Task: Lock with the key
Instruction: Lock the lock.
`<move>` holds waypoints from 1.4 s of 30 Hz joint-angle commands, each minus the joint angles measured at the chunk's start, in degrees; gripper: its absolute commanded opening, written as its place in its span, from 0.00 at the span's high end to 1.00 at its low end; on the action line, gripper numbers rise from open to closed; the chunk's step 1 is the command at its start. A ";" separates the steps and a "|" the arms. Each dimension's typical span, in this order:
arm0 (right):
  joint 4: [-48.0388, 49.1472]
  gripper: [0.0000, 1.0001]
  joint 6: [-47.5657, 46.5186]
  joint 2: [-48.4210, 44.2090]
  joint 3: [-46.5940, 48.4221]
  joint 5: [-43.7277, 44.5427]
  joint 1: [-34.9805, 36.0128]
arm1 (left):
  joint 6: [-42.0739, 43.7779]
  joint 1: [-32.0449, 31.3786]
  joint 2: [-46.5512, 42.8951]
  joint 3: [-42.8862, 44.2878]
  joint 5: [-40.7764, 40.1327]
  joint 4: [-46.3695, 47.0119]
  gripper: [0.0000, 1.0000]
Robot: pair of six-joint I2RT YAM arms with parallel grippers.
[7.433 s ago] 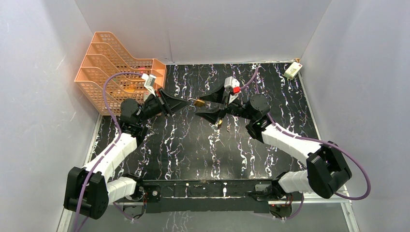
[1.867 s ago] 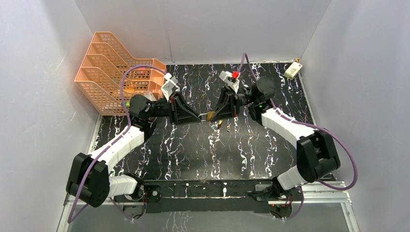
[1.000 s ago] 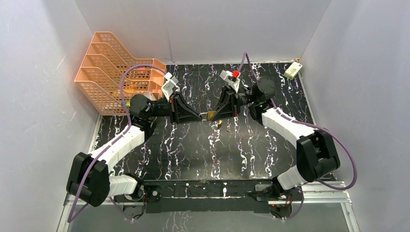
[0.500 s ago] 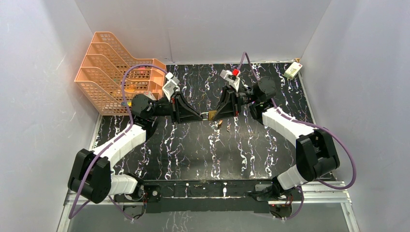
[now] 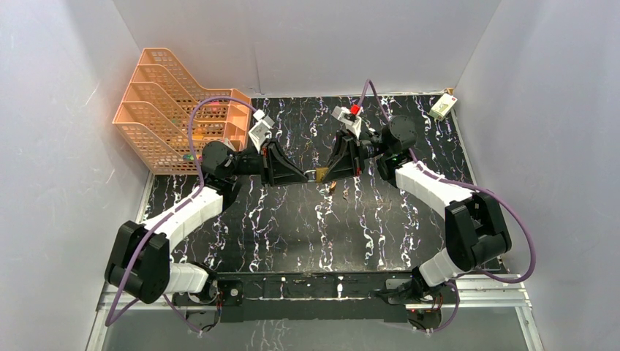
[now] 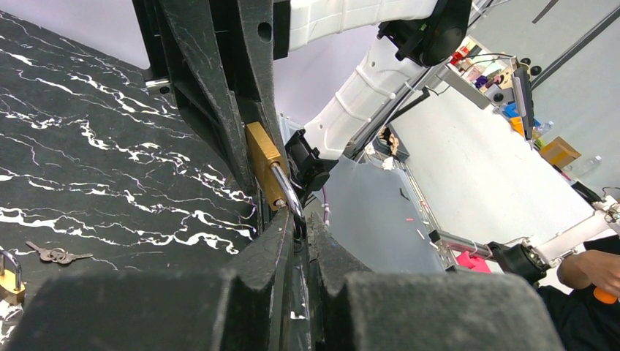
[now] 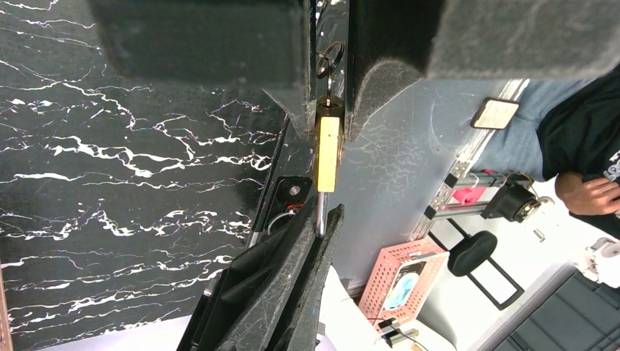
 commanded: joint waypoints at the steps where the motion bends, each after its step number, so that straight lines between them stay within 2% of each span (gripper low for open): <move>1: 4.95 1.00 -1.27 -0.75 1.71 4.63 1.28 | 1.36 -2.03 1.23 1.91 -2.55 0.09 1.00; 11: 1.34 1.00 -3.63 -0.94 4.05 6.90 1.40 | 2.04 -2.89 2.23 1.56 -3.33 0.17 1.00; 34: 1.28 1.00 -5.75 0.29 3.26 9.23 5.21 | 2.90 -4.94 10.53 3.91 -3.94 0.17 1.00; 39: 0.78 1.00 -6.76 1.31 3.34 10.37 8.11 | 2.77 -5.56 12.00 4.81 -4.77 0.15 1.00; 42: -3.36 1.00 -10.19 1.74 4.25 11.42 10.22 | 2.88 -5.57 12.23 4.99 -5.95 0.20 1.00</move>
